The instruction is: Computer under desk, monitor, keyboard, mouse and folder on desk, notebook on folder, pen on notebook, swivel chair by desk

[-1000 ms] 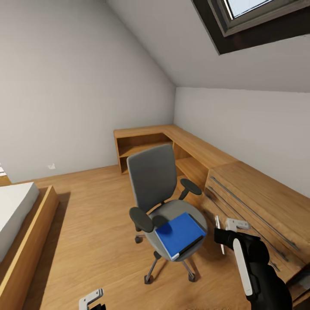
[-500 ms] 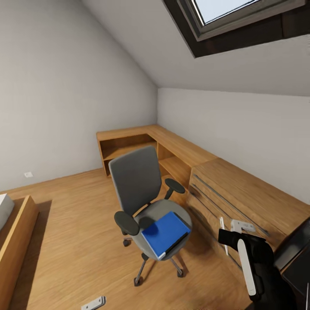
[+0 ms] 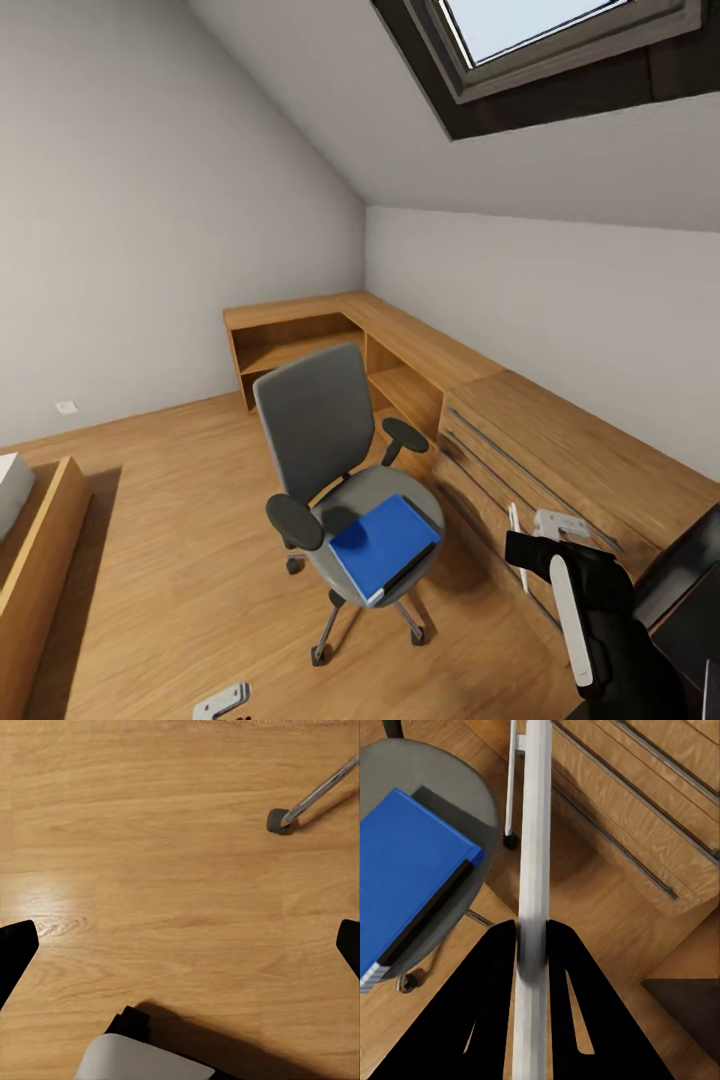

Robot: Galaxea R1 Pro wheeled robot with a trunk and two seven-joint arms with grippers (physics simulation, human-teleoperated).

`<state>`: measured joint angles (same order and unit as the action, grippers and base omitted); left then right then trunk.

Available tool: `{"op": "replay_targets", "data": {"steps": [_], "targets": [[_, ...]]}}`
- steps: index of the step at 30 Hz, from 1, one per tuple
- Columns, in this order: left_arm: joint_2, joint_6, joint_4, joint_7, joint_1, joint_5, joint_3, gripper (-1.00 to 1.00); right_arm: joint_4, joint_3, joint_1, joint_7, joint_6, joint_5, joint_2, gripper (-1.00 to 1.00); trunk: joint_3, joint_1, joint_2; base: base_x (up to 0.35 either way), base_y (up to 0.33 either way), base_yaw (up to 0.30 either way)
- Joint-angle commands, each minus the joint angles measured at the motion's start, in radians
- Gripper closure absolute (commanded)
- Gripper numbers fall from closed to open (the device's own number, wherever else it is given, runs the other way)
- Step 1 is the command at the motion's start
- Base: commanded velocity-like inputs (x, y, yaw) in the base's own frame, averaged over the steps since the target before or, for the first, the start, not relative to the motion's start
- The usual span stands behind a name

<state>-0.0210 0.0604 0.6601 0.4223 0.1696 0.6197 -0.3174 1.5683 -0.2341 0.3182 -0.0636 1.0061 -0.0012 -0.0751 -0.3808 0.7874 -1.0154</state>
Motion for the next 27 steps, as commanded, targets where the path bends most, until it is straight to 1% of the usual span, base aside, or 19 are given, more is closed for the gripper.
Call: {"op": "replay_targets", "data": {"steps": [1, 2, 3, 4, 6, 12, 16, 17, 18, 21, 22, 23, 25, 27], "targets": [[-0.002, 0.0, 0.004, 0.01, 0.001, 0.005, -0.017, -1.0, 0.001, 0.001, 0.001, -0.003, -0.009, -0.002, -0.001, 1.0, 0.002, -0.004, 0.006, 0.0, 0.0, 0.0], [-0.002, -0.004, 0.005, 0.01, 0.001, 0.005, -0.022, -1.0, 0.001, 0.001, 0.001, -0.003, -0.016, -0.002, -0.001, 1.0, 0.005, -0.008, 0.013, 0.0, 0.0, 0.0], [-0.002, -0.044, 0.005, 0.009, 0.001, 0.006, -0.043, -1.0, 0.001, 0.002, 0.001, -0.003, -0.042, -0.002, -0.001, 1.0, 0.008, -0.012, 0.02, 0.0, 0.0, 0.0], [-0.002, -0.101, 0.006, 0.007, 0.001, 0.006, -0.062, -1.0, 0.001, 0.002, 0.0, -0.002, -0.053, -0.002, 0.0, 1.0, 0.011, -0.015, 0.027, 0.0, 0.0, 0.0], [-0.002, -0.141, 0.006, 0.007, 0.001, 0.006, -0.085, -1.0, 0.001, 0.003, 0.0, -0.002, -0.059, -0.002, 0.001, 1.0, 0.018, -0.023, 0.041, 0.0, 0.0, 0.0], [-0.002, -0.163, 0.006, 0.003, 0.001, 0.006, -0.113, -1.0, 0.001, 0.004, -0.001, -0.001, -0.061, -0.002, 0.001, 1.0, 0.037, -0.046, 0.083, 0.0, 0.0, 0.0], [-0.002, -0.169, 0.007, 0.003, 0.001, 0.006, -0.122, -1.0, 0.001, 0.006, -0.001, 0.0, -0.062, -0.002, -0.002, 1.0, 0.049, -0.061, 0.111, 0.0, 0.0, 0.0], [-0.003, -0.187, 0.008, 0.002, 0.001, 0.006, -0.124, -1.0, 0.001, 0.007, -0.001, 0.0, -0.062, -0.002, -0.003, 1.0, 0.052, -0.065, 0.118, 0.0, 0.0, 0.0], [-0.003, -0.24, 0.012, 0.002, -0.001, 0.006, -0.13, -1.0, 0.001, 0.01, -0.001, 0.001, -0.063, -0.002, -0.004, 1.0, 0.055, -0.069, 0.125, 0.0, 0.0, 0.0], [-0.008, -0.269, 0.056, 0.003, -0.027, 0.006, -0.159, -1.0, 0.001, 0.011, -0.001, 0.001, -0.063, -0.002, -0.004, 1.0, 0.065, -0.081, 0.146, 0.0, 0.0, 0.0], [-0.014, -0.273, 0.094, 0.004, -0.045, 0.006, -0.171, -1.0, 0.001, 0.011, -0.001, 0.001, -0.063, -0.003, -0.005, 1.0, 0.068, -0.084, 0.153, 0.0, 0.0, 0.0], [-0.026, -0.274, 0.143, 0.005, -0.069, 0.007, -0.179, -1.0, 0.001, 0.011, -0.001, 0.0, -0.063, -0.003, -0.005, 1.0, 0.071, -0.088, 0.16, 0.0, 0.0, 0.0], [-0.066, -0.262, 0.253, 0.006, -0.119, 0.009, -0.189, -1.0, 0.001, 0.012, -0.001, 0.0, -0.063, -0.003, -0.005, 1.0, 0.077, -0.096, 0.174, 0.0, 0.0, 0.0], [-0.104, -0.204, 0.353, 0.008, -0.156, 0.014, -0.195, -1.0, 0.0, 0.012, -0.001, -0.001, -0.063, -0.003, -0.005, 1.0, 0.084, -0.104, 0.188, 0.0, 0.0, 0.0]]}}
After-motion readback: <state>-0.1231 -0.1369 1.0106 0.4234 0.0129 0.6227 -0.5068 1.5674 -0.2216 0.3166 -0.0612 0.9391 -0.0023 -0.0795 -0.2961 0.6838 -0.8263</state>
